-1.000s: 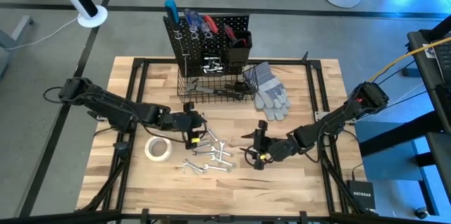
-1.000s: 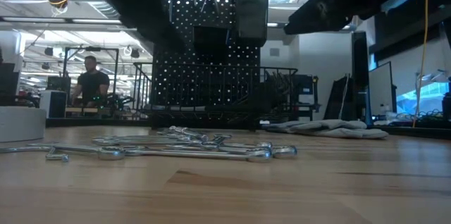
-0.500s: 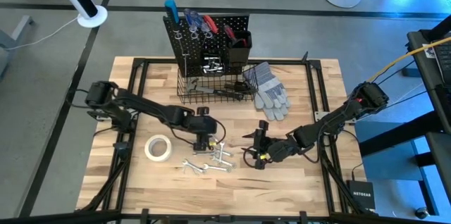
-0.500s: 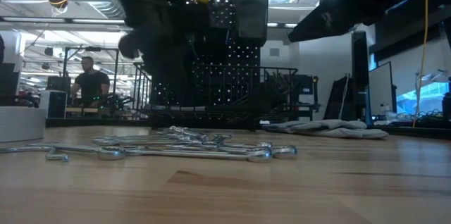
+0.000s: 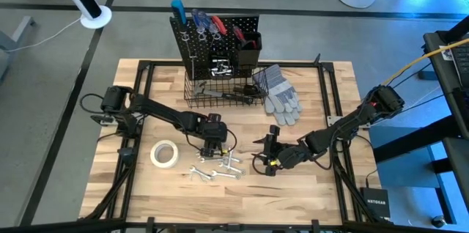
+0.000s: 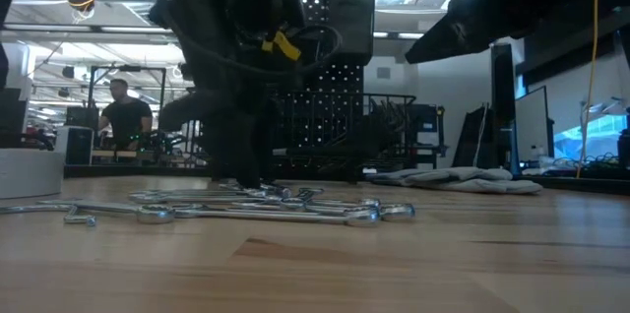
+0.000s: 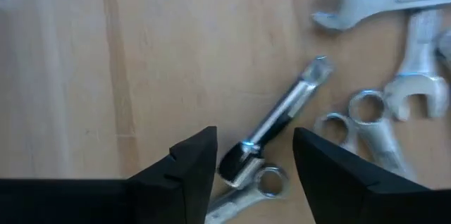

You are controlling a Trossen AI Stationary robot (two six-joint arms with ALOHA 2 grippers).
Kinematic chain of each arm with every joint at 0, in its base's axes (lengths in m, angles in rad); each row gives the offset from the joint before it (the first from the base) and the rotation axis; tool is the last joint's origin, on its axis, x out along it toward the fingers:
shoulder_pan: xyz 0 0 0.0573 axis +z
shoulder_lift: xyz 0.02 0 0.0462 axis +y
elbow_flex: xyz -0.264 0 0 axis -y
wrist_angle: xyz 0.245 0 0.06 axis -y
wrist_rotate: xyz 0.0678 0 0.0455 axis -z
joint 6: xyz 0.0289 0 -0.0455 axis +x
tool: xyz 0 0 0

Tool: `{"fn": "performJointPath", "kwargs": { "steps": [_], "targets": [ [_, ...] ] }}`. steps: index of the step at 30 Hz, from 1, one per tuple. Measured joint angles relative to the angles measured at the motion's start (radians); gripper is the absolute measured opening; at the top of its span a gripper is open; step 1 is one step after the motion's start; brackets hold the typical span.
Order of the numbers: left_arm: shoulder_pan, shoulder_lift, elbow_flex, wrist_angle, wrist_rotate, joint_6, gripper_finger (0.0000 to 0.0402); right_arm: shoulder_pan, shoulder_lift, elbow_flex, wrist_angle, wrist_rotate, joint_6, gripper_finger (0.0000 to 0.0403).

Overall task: Hang tools onto peg board
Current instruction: Put the extension bar into the left black bin on the peg board

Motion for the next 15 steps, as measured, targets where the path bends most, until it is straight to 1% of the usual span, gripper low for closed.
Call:
{"fn": "performJointPath", "kwargs": {
  "steps": [6, 12, 15],
  "targets": [
    [0.033, 0.01, -0.001, 0.0, 0.017, -0.001, 0.014, 0.0, 0.0, 0.0, -0.005, 0.0, 0.0, 0.0216],
    [0.054, 0.01, -0.003, -0.001, 0.096, -0.019, 0.009, 0.0, 0.0, 0.0, -0.023, 0.0, 0.007, 0.0216],
    [0.053, 0.01, -0.003, -0.002, 0.099, -0.022, 0.0068, 0.0, 0.0, 0.0, -0.024, 0.0, 0.007, 0.0216]
  ]
}}
